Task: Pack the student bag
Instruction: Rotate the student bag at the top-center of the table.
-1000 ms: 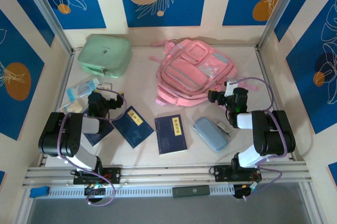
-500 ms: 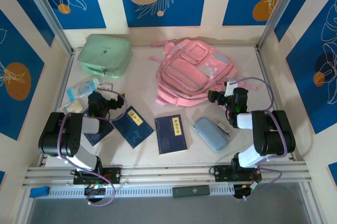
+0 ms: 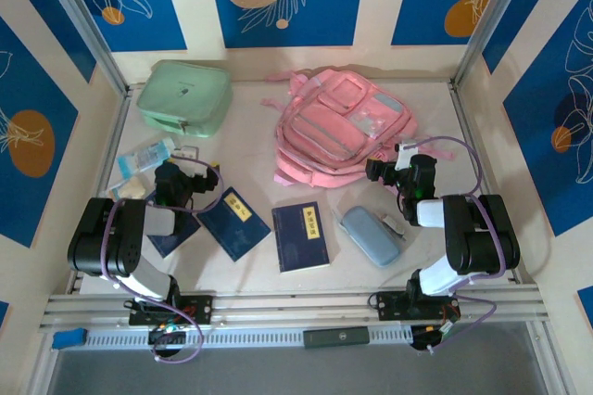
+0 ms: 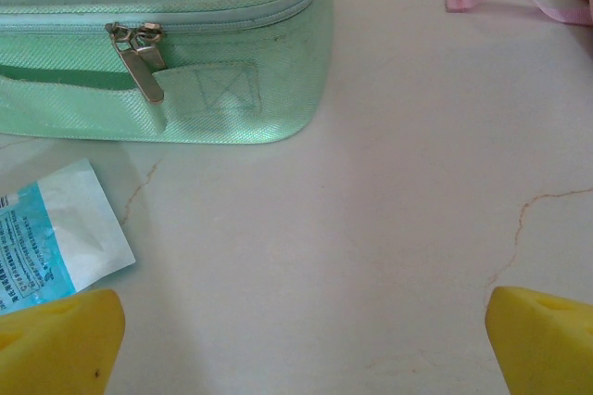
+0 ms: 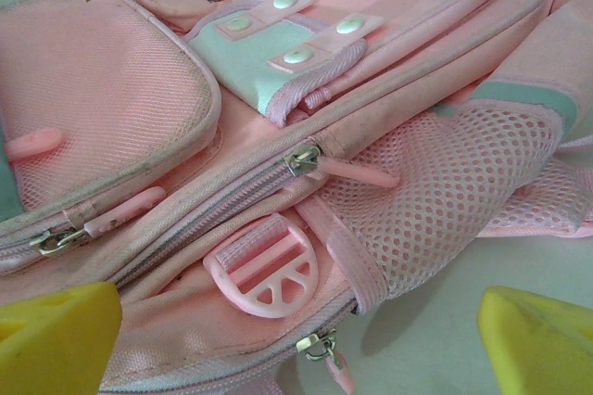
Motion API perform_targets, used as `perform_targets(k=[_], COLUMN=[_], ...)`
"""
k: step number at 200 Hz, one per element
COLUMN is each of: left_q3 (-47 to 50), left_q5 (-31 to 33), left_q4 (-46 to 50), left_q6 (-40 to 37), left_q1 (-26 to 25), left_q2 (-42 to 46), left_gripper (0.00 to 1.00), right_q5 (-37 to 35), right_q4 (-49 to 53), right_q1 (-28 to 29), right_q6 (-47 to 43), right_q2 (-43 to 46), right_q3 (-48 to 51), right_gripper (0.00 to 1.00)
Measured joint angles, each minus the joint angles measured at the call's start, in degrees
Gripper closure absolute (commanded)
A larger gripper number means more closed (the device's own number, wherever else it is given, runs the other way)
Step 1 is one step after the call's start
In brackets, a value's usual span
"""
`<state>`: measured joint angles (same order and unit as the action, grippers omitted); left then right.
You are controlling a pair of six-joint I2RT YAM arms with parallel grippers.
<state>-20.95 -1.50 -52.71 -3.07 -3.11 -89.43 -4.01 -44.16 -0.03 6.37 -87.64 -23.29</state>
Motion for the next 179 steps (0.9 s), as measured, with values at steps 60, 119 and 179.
perform_targets(k=[60, 119, 179], left_q3=[0.35, 0.76, -5.73], left_q5=[0.09, 0.22, 0.66], left_q4=[0.00, 7.98, 28.55], left_q6=[0.04, 1.14, 13.60], left_q1=[0.00, 0.00, 0.00], left_q2=[0.90, 14.45, 28.81], left_gripper=[0.01, 0.00, 0.00], right_q5=[2.45, 2.99, -1.27], right_q4=[1.49, 12.94, 36.15], right_q1=[-1.11, -1.70, -3.30], right_q6=[0.00, 1.33, 19.23], right_q2=[2.01, 14.62, 22.88], right_q3=[-0.02, -4.11, -15.08], right_gripper=[0.01, 0.01, 0.01])
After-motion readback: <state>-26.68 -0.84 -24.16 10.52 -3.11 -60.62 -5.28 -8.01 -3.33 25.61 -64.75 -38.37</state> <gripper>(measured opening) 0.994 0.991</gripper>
